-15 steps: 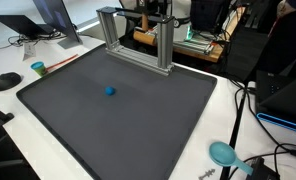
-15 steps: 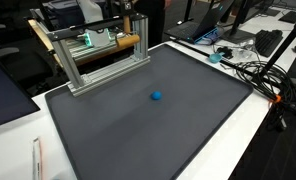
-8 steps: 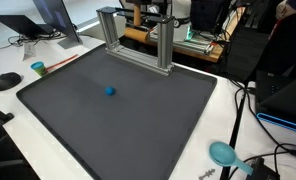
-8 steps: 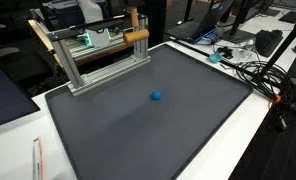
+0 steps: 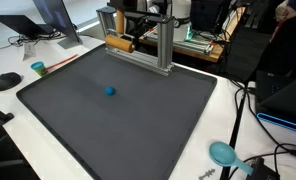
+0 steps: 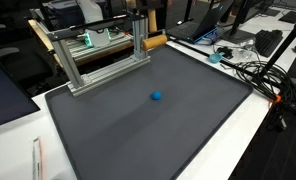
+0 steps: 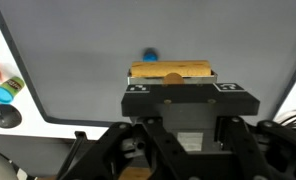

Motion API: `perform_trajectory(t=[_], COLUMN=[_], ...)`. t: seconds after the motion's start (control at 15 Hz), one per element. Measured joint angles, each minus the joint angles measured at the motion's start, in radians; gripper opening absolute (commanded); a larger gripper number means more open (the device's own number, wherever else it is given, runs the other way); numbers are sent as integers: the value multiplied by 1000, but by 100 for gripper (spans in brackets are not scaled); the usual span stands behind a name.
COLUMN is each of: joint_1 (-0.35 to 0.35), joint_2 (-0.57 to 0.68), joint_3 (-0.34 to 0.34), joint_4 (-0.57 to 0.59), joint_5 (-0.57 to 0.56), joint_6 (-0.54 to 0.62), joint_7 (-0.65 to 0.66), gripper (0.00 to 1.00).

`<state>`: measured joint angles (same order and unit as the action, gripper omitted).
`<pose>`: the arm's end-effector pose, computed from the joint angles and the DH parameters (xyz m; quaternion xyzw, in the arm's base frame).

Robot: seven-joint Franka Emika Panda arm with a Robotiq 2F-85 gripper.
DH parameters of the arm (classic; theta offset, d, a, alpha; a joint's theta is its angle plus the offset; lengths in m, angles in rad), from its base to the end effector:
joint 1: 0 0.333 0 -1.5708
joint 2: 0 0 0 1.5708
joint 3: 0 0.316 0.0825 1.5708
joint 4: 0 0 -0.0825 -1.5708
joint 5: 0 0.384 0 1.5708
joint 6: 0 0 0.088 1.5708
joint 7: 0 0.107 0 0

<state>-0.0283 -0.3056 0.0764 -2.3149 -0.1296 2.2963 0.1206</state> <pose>0.4807 0.0223 0.4929 0.9877 -0.0003 0.1468 0.0535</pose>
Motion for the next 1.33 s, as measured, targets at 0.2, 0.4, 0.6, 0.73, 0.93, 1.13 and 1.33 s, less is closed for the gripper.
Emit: perform_trajectory(t=[0.2,0.4,0.6,0.73,0.93,1.13,1.33], joint_1=[-1,-1,-1,-1,-1,-1,-1], joint_2=[110,207,263,267,268,291,345], joint_3=[-3,-19,-31,-31,-32,-34,-41], joint_4=[81,146,182,188,191,188,184], joint_5=[-37,-40,-40,-40,-40,-38,-38], joint_6=[42,65,71,71,71,73,118], joint_7=[-14,-43,-55,-56,-56,-56,-69], gripper=[22,47,47,47,22,22,22])
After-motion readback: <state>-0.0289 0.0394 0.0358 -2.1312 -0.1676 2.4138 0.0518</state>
